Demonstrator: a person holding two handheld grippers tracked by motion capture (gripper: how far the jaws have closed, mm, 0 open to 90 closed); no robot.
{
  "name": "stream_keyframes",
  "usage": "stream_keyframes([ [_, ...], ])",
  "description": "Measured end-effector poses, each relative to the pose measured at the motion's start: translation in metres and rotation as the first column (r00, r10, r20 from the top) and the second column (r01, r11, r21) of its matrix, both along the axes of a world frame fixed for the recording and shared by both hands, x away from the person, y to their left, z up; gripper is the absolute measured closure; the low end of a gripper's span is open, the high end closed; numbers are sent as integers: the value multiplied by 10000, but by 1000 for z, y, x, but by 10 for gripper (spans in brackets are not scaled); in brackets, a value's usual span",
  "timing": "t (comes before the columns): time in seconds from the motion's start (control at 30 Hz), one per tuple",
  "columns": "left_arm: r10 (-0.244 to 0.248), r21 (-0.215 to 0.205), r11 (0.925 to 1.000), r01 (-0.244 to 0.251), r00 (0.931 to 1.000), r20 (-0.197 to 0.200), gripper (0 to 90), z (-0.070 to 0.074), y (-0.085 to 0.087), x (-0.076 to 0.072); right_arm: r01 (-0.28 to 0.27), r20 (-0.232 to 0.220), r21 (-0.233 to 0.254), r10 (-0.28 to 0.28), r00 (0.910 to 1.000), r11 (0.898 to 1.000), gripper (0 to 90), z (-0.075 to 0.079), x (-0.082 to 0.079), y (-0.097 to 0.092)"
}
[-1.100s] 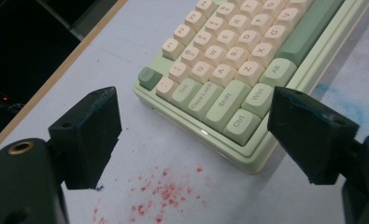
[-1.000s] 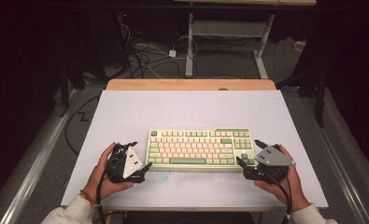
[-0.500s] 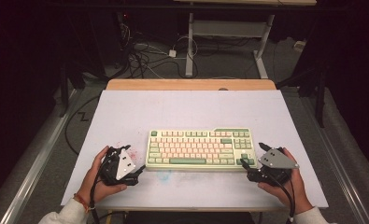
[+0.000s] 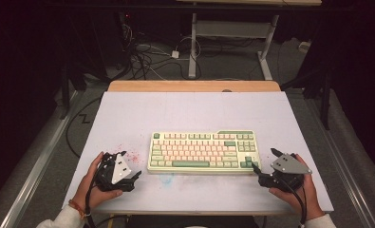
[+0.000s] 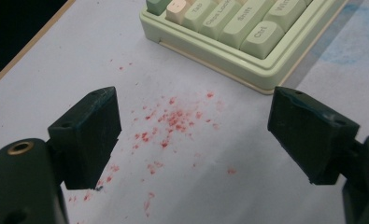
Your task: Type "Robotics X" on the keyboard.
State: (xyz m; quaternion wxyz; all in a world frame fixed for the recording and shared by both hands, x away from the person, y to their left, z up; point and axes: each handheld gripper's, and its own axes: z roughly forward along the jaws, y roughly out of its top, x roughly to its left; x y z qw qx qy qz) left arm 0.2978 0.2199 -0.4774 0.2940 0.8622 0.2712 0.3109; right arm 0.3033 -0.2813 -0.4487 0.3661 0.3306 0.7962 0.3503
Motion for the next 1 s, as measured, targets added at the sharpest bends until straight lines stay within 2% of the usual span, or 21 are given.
stream_keyframes([
  [0.27,40,21,10000,-39,9998,-178,163,-6,6,1,325,-159,156,-322,9994,9994,196,-9,-2,-14],
  [0.47,24,58,10000,-22,9994,-349,163,-12,8,1,364,-354,22,-363,9987,9993,196,-17,-4,-18],
  [0.53,31,-45,10000,-33,9991,-426,163,-13,9,1,329,-379,-2,-328,9987,9995,196,-19,-5,-18],
  [0.87,61,-201,9998,-69,9991,-415,163,-15,9,3,346,-426,62,-343,9985,9994,196,-22,-9,-18],
  [0.93,71,-127,9999,-77,9991,-417,163,-16,10,3,307,-379,-4,-307,9988,9995,196,-22,-10,-18],
  [1.0,79,-257,9996,-89,9993,-378,163,-15,11,2,304,-332,7,-303,9990,9995,196,-21,-12,-17],
])
